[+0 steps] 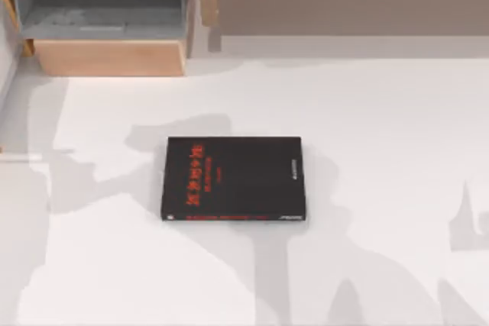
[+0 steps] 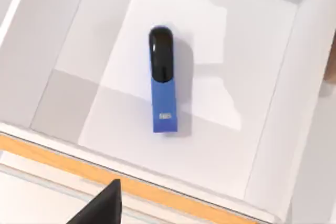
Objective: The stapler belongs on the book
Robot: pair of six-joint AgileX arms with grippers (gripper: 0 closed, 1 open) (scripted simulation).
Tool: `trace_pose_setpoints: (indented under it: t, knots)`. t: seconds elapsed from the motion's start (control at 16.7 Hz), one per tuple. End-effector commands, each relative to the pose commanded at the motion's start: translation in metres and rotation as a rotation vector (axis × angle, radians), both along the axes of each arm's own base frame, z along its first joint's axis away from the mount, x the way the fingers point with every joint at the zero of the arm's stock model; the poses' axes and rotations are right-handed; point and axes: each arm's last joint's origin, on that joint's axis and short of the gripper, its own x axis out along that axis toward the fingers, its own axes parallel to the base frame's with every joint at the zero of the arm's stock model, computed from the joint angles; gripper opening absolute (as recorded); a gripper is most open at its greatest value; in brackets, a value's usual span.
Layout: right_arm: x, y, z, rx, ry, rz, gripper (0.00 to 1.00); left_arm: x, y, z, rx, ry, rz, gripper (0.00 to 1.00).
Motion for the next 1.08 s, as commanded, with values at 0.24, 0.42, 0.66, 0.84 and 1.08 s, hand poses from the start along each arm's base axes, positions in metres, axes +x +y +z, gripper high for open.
trace_pose_setpoints:
  t: [0.24,0.42,0.66,0.84,1.08]
  knots:
    - [0.000,0.000,0.000,0.000,0.000,0.000,1.00,0.074,0.039,-0.047,-0.060,0.207,0.038,1.00]
    - [0.000,0.000,0.000,0.000,0.000,0.000,1.00,0.108,0.060,-0.092,-0.100,0.326,0.056,1.00]
    - [0.000,0.000,0.000,0.000,0.000,0.000,1.00,0.130,0.073,-0.139,-0.137,0.427,0.066,1.00]
    - [0.000,0.000,0.000,0.000,0.000,0.000,1.00,0.135,0.073,-0.153,-0.148,0.453,0.063,1.00]
    - [0.000,0.000,0.000,0.000,0.000,0.000,1.00,0.135,0.073,-0.153,-0.148,0.453,0.063,1.00]
